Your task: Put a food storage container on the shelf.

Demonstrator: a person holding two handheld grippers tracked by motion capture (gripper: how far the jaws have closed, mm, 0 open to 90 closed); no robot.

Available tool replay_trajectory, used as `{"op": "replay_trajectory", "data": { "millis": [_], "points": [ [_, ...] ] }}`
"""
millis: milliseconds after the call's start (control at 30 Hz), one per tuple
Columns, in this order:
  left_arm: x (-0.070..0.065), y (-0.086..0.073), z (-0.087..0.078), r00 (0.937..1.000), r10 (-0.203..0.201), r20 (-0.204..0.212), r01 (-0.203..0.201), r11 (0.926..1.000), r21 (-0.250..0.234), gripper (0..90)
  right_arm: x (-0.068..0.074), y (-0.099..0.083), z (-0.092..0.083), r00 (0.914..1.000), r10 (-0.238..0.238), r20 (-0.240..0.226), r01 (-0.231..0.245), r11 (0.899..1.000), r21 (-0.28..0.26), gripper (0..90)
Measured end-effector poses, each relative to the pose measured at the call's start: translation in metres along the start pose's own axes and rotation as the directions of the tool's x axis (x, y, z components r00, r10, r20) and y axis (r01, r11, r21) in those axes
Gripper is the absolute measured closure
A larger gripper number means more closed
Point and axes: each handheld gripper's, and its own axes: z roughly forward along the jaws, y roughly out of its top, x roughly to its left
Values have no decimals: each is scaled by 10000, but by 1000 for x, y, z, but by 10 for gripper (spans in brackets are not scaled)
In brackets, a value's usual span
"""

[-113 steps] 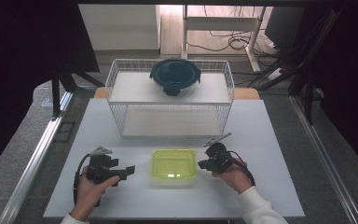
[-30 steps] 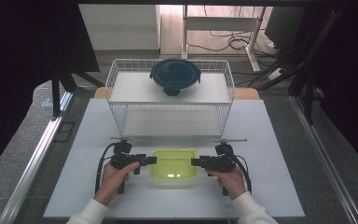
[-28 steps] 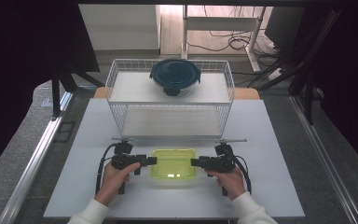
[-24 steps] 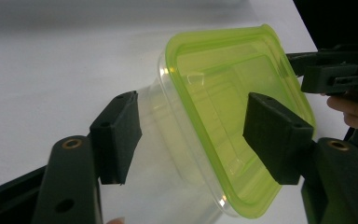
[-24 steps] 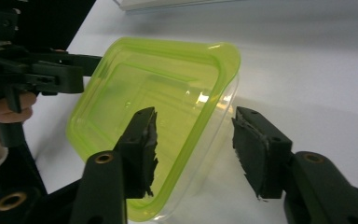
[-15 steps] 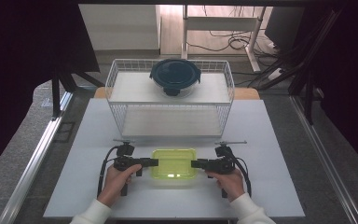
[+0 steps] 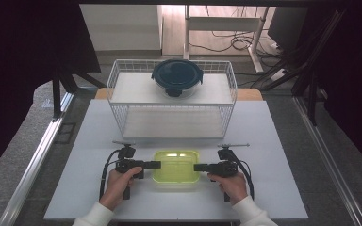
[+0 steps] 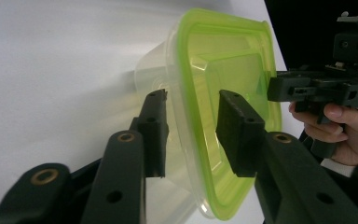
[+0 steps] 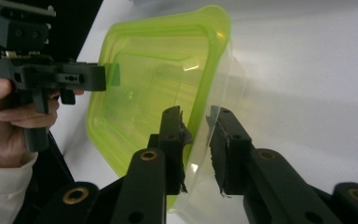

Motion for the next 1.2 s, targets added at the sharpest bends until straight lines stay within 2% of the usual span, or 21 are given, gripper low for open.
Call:
{"op": "replay_trajectory", "data": {
  "millis": [33, 100, 200, 267, 333, 367, 400, 633, 833, 1200],
  "points": [
    [-2, -1, -1, 9999, 15, -151, -16, 10000, -80, 699, 0, 0, -1, 10000, 6, -8, -6, 10000, -83, 760],
    [-5, -1, -2, 9995, 208, -237, -210, 9997, -104, 727, 1, 0, -5, 9999, 36, -144, -40, 9997, -221, 774],
    [-8, -2, -3, 9991, 321, -294, -325, 9994, -132, 732, 4, -1, -7, 9998, -206, -34, 205, 9995, -261, 781],
    [-9, -2, -5, 9992, 322, -223, -325, 9993, -174, 740, 9, -1, -10, 9983, -567, 122, 571, 9978, -328, 785],
    [-10, -2, -8, 9991, 376, -172, -380, 9990, -251, 741, 11, 0, -11, 9980, -617, 111, 621, 9974, -359, 784],
    [-11, -1, -10, 9990, 424, -154, -428, 9988, -234, 743, 15, 0, -13, 9963, -857, 119, 861, 9953, -436, 785],
    [-14, -1, -12, 9987, 471, -173, -476, 9984, -298, 743, 15, 0, -13, 9963, -857, 119, 861, 9953, -436, 785],
    [-29, -1, -28, 9954, 956, -86, -960, 9933, -637, 748, 33, 3, -26, 9866, -1629, 126, 1634, 9836, -770, 787],
    [-38, 0, -34, 9925, 1219, -69, -1220, 9891, -819, 750, 41, 4, -32, 9793, -2015, 188, 2023, 9752, -893, 788],
    [-46, -1, -45, 9881, 1537, -3, -1529, 9825, -1060, 750, 52, 6, -39, 9665, -2551, 293, 2567, 9604, -1081, 789]
  ]
}}
